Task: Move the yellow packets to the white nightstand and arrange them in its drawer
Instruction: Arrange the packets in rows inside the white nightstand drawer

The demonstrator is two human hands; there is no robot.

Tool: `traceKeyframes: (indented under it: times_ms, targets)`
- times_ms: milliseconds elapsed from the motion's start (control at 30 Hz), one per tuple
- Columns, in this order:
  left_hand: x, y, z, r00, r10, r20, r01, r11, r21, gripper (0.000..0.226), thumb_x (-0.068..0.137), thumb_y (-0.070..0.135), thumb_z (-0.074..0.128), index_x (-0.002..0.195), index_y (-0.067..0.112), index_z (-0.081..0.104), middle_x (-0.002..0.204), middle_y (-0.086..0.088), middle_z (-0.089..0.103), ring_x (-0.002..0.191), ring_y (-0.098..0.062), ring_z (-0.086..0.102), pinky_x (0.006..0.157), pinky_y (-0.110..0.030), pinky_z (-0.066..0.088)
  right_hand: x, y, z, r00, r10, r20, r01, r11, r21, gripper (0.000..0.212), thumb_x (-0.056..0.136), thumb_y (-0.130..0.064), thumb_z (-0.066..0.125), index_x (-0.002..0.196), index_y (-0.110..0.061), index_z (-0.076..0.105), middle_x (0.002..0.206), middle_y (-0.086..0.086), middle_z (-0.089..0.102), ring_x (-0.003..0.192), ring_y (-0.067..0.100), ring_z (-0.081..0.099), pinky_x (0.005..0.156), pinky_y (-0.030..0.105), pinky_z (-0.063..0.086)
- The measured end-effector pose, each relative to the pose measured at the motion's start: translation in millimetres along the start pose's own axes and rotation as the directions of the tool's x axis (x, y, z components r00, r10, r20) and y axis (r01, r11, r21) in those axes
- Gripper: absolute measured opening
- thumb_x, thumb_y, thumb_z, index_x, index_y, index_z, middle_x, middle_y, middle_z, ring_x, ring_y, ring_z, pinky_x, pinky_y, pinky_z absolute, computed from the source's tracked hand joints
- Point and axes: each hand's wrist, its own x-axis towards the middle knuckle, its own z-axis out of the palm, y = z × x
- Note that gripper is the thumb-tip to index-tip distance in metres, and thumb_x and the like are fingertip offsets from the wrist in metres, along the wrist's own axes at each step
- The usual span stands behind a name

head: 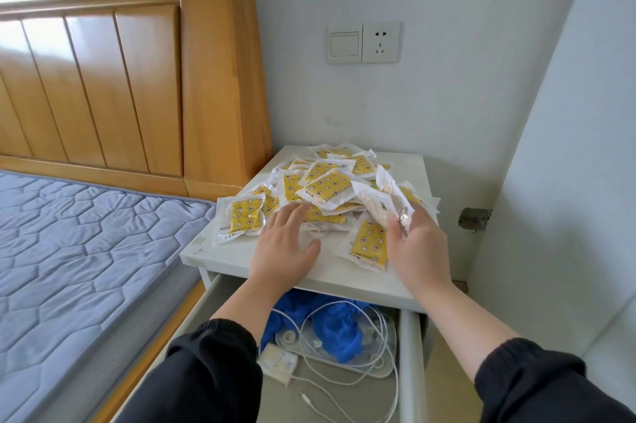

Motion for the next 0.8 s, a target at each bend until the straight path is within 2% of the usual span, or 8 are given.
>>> traceKeyframes:
  times_ms: [133, 233, 400, 467, 533, 633, 733, 800]
  targets:
    - [2, 1, 0, 0.991, -0.119, -0.066, 0.104, 0.975, -0.198, 0.026, 0.088, 0.017, 0.058, 0.111, 0.021, 0.068, 0.121, 0.009, 0.05, 0.121, -0.01, 0.04, 0.097, -0.024, 0.03, 0, -3, 0, 0.999, -0.024, 0.033, 0.022, 0.998, 0.059, 0.018, 0.094, -0.011, 0.053, 0.102, 0.003, 0.061, 0.077, 0.004, 0.055, 0.066, 0.02, 0.049, 0.052, 0.014, 0.031]
    - [0, 10, -5, 0.963, -0.246, -0.106, 0.196, 0.916, -0.35, 0.022, 0.09, 0.011, 0.052, 0.09, 0.02, 0.073, 0.1, 0.01, 0.058, 0.098, -0.008, 0.048, 0.082, -0.021, 0.035, 0, -3, 2, 0.991, -0.1, 0.084, 0.095, 0.994, 0.061, 0.018, 0.093, -0.009, 0.055, 0.106, 0.001, 0.062, 0.08, 0.004, 0.056, 0.068, 0.022, 0.053, 0.053, 0.017, 0.035]
    - [7, 36, -12, 0.856, -0.476, 0.203, 0.46, 0.523, -0.718, 0.028, 0.098, 0.018, 0.045, 0.098, 0.003, 0.069, 0.083, -0.008, 0.072, 0.051, -0.016, 0.056, 0.05, -0.025, 0.045, -1, 1, 6, 0.952, -0.19, 0.239, 0.167, 0.979, 0.113, 0.02, 0.09, -0.016, 0.059, 0.109, -0.012, 0.064, 0.09, 0.001, 0.064, 0.076, 0.016, 0.057, 0.064, 0.027, 0.045]
    - [11, 43, -11, 0.819, -0.479, 0.315, 0.536, 0.446, -0.716, 0.035, 0.1, 0.032, 0.045, 0.098, 0.003, 0.066, 0.083, -0.012, 0.072, 0.048, -0.019, 0.06, 0.047, -0.025, 0.048, -1, 1, 7, 0.939, -0.208, 0.273, 0.184, 0.976, 0.113, 0.018, 0.085, -0.016, 0.065, 0.102, -0.014, 0.066, 0.087, -0.002, 0.065, 0.074, 0.014, 0.056, 0.064, 0.027, 0.044]
    - [14, 45, -10, 0.789, -0.49, 0.371, 0.582, 0.404, -0.706, 0.043, 0.096, 0.044, 0.05, 0.092, 0.005, 0.066, 0.077, -0.011, 0.072, 0.054, -0.024, 0.064, 0.056, -0.032, 0.053, -1, 2, 9, 0.917, -0.218, 0.335, 0.194, 0.975, 0.105, 0.018, 0.08, -0.018, 0.069, 0.097, -0.013, 0.067, 0.088, -0.001, 0.068, 0.079, 0.016, 0.06, 0.068, 0.031, 0.048]
    - [16, 44, -8, 0.795, -0.508, 0.33, 0.587, 0.512, -0.627, 0.041, 0.086, 0.044, 0.065, 0.072, 0.006, 0.068, 0.071, -0.008, 0.072, 0.067, -0.026, 0.065, 0.07, -0.036, 0.053, -2, 4, 10, 0.887, -0.232, 0.399, 0.203, 0.972, 0.114, 0.032, 0.077, -0.028, 0.074, 0.106, -0.016, 0.068, 0.104, -0.002, 0.07, 0.095, 0.015, 0.064, 0.082, 0.029, 0.051]
    - [12, 45, -3, 0.8, -0.543, 0.253, 0.58, 0.596, -0.555, 0.025, 0.08, 0.023, 0.07, 0.065, 0.007, 0.058, 0.062, -0.01, 0.058, 0.06, -0.022, 0.052, 0.06, -0.03, 0.042, -3, 3, 10, 0.852, -0.228, 0.471, 0.206, 0.974, 0.099, 0.054, 0.075, -0.044, 0.073, 0.12, -0.016, 0.063, 0.127, -0.006, 0.061, 0.115, 0.01, 0.057, 0.096, 0.024, 0.045]
    - [9, 46, -1, 0.808, -0.551, 0.21, 0.562, 0.612, -0.557, 0.018, 0.079, 0.016, 0.068, 0.07, 0.005, 0.057, 0.063, -0.011, 0.056, 0.06, -0.022, 0.051, 0.058, -0.03, 0.042, -2, 1, 7, 0.829, -0.232, 0.509, 0.207, 0.973, 0.105, 0.063, 0.08, -0.057, 0.059, 0.125, -0.014, 0.06, 0.138, -0.006, 0.052, 0.126, 0.007, 0.047, 0.104, 0.022, 0.038]
